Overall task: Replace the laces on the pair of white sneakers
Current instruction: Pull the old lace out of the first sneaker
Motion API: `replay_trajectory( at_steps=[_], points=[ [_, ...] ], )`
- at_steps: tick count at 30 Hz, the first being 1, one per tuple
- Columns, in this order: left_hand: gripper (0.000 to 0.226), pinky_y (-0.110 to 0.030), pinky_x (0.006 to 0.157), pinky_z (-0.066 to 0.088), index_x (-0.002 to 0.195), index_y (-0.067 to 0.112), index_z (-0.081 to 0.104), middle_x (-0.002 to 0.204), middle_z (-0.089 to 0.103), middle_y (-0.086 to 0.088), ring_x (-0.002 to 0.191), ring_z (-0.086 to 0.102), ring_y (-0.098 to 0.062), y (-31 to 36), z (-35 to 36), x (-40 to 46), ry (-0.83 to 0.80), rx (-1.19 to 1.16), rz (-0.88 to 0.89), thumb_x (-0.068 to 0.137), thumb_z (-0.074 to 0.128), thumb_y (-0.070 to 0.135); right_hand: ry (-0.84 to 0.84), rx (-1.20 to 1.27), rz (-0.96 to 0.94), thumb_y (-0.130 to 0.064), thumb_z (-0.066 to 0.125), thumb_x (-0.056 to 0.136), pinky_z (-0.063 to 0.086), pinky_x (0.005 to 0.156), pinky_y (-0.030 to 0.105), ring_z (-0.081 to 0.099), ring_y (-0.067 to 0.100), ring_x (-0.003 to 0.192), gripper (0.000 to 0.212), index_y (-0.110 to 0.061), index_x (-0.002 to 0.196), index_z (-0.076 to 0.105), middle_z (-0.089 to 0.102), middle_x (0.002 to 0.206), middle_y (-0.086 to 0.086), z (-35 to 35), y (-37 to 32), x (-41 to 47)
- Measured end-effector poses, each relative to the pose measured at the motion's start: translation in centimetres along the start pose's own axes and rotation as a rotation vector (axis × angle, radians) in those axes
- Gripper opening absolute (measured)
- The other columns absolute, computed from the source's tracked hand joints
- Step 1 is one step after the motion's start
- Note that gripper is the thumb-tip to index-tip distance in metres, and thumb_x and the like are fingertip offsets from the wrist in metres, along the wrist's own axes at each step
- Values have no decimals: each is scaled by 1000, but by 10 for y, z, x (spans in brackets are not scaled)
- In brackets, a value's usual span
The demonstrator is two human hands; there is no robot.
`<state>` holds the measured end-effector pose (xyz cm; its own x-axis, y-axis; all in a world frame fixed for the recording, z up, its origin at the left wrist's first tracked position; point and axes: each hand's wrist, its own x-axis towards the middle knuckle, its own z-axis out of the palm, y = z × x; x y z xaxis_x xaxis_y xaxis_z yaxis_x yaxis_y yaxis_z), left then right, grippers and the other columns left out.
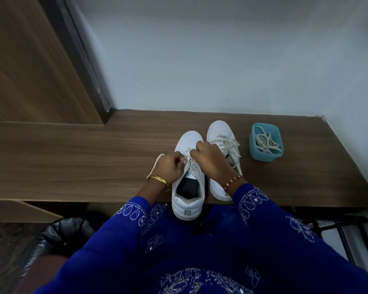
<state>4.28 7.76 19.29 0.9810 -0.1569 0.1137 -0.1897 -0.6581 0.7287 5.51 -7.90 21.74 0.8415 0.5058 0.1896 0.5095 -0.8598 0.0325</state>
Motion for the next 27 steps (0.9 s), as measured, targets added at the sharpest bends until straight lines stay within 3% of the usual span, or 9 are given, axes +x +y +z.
replay_trajectory(
  at_steps=[3, 8, 11, 13, 17, 21, 23, 25, 27],
  points=[
    [8, -22, 58, 30, 82, -1, 61, 67, 56, -3, 56, 45, -12, -2, 0, -2, -7, -68, -38, 86, 58, 5, 33, 22, 88, 7, 72, 39, 24, 48, 25, 48, 25, 47, 34, -10, 60, 52, 50, 61, 7, 1, 7, -6],
    [12, -22, 61, 36, 82, 1, 61, 69, 60, -5, 63, 51, -16, -7, -1, 0, -31, -111, -41, 85, 60, 13, 83, 191, 134, 2, 60, 73, 43, 57, 37, 55, 32, 70, 9, -5, 79, 61, 56, 80, 14, -12, 19, 3],
    [7, -12, 57, 35, 82, 1, 61, 64, 57, 1, 59, 50, -13, -7, -1, 0, -38, -101, -44, 85, 59, 7, -16, 218, -5, 0, 58, 80, 46, 69, 41, 56, 34, 89, 25, -10, 100, 71, 61, 102, 15, -9, 8, 8],
    [7, -7, 55, 32, 80, 3, 60, 61, 53, 8, 57, 47, -6, -7, -1, 0, -48, -92, -44, 86, 58, 6, -117, 105, -47, -1, 58, 81, 44, 73, 39, 55, 34, 96, 28, -14, 101, 72, 60, 108, 13, -1, 2, 7],
    [8, -8, 56, 33, 80, 4, 60, 65, 55, 2, 61, 48, -13, -9, -1, -1, -58, -92, -43, 87, 56, 7, -80, 74, -82, -2, 84, 51, 45, 52, 30, 60, 28, 61, 22, -17, 62, 73, 63, 68, 4, 0, 2, 8],
    [11, -12, 56, 33, 75, 12, 56, 63, 54, 5, 60, 48, -11, -11, 1, -1, -74, -136, -45, 85, 52, 16, -85, -52, -76, -6, 86, 41, 35, 46, 21, 54, 17, 51, 29, -21, 53, 65, 55, 58, -4, 1, 1, 6],
    [13, -19, 57, 32, 74, 13, 54, 60, 51, 10, 58, 46, -5, -11, 0, -2, -82, -136, -48, 86, 53, 12, 5, -88, -107, 0, 78, 44, 35, 46, 20, 52, 18, 50, 25, -17, 50, 60, 51, 56, -2, 3, -2, 7],
    [16, -12, 55, 31, 74, 12, 53, 59, 49, 13, 57, 44, -1, -8, -2, -2, -101, -119, -56, 88, 52, 3, 79, -112, -101, -2, 57, 57, 38, 47, 22, 53, 19, 51, 14, -15, 52, 57, 51, 57, 0, 5, -7, 7],
    [15, -10, 55, 32, 76, 12, 52, 60, 47, 12, 57, 43, -2, -5, -4, -1, -134, -95, -58, 89, 50, 5, 143, -106, -65, -2, 39, 63, 41, 50, 25, 54, 20, 53, 22, -13, 56, 56, 53, 60, 1, 8, -8, 7]
  ],
)
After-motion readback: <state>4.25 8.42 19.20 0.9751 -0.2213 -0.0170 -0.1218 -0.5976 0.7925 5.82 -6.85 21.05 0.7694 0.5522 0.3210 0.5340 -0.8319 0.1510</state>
